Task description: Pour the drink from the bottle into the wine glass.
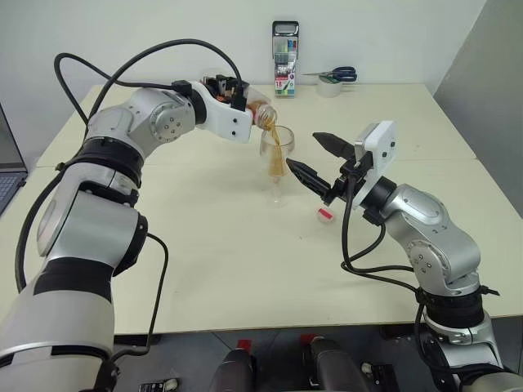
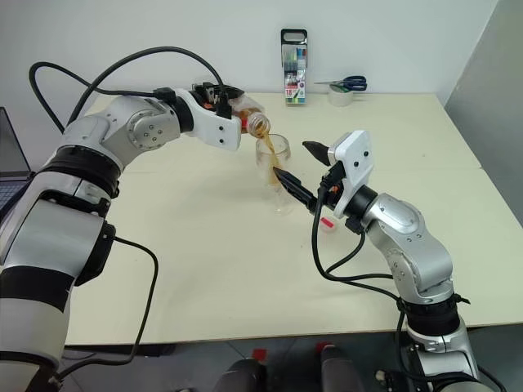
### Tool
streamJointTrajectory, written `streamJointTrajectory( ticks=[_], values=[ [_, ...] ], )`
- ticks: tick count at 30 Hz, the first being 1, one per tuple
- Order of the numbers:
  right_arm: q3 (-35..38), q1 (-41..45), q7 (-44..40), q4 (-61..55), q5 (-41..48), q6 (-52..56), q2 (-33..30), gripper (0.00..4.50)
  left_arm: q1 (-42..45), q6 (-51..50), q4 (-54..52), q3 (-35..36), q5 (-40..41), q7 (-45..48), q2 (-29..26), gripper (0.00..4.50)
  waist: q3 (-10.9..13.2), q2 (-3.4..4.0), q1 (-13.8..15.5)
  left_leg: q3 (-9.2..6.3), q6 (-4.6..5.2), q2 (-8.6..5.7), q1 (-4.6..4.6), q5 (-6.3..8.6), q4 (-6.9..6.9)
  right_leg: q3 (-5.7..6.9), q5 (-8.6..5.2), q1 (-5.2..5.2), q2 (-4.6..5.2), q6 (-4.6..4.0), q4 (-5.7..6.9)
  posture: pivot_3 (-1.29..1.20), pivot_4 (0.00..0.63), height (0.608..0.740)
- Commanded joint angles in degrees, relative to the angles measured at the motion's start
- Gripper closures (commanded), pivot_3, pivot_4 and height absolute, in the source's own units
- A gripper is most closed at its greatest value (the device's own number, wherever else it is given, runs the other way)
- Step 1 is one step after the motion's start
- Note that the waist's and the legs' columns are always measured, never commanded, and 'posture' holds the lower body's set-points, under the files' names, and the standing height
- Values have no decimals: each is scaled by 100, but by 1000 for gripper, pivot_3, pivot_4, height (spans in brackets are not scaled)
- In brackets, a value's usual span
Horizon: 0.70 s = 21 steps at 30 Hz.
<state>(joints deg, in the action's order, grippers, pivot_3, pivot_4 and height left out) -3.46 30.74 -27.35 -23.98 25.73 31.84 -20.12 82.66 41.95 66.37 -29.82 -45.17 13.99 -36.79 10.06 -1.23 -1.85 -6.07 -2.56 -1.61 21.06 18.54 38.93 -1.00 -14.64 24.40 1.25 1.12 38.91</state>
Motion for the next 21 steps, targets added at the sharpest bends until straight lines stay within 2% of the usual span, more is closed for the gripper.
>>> streamJointTrajectory(
  ticks=[1, 18, 21],
  values=[
    [80, 44, 13, -245, -29, -112, -14, 530, 364, 27, -4, -42, -117, -277, -147, 2773, 0, 0, 0, 0, 0, -2, 0, 0, 0, -1, 0, 0, 0, 0, 0, 0, 150, 740],
    [77, 38, 7, -211, -34, -104, -19, 530, 494, -7, 172, -132, -249, -453, -128, 2773, 0, 0, 0, 1, 0, -4, 0, 0, 2, -1, 0, 0, 1, 0, 3, 0, 150, 740],
    [78, 11, 1, -220, -33, -110, -25, 530, 378, -84, 286, 252, 341, 93, 29, 2773, 0, 0, 0, 1, 0, -4, 0, 0, 2, -1, 0, 0, 1, 0, 4, 0, 150, 740]
  ],
)
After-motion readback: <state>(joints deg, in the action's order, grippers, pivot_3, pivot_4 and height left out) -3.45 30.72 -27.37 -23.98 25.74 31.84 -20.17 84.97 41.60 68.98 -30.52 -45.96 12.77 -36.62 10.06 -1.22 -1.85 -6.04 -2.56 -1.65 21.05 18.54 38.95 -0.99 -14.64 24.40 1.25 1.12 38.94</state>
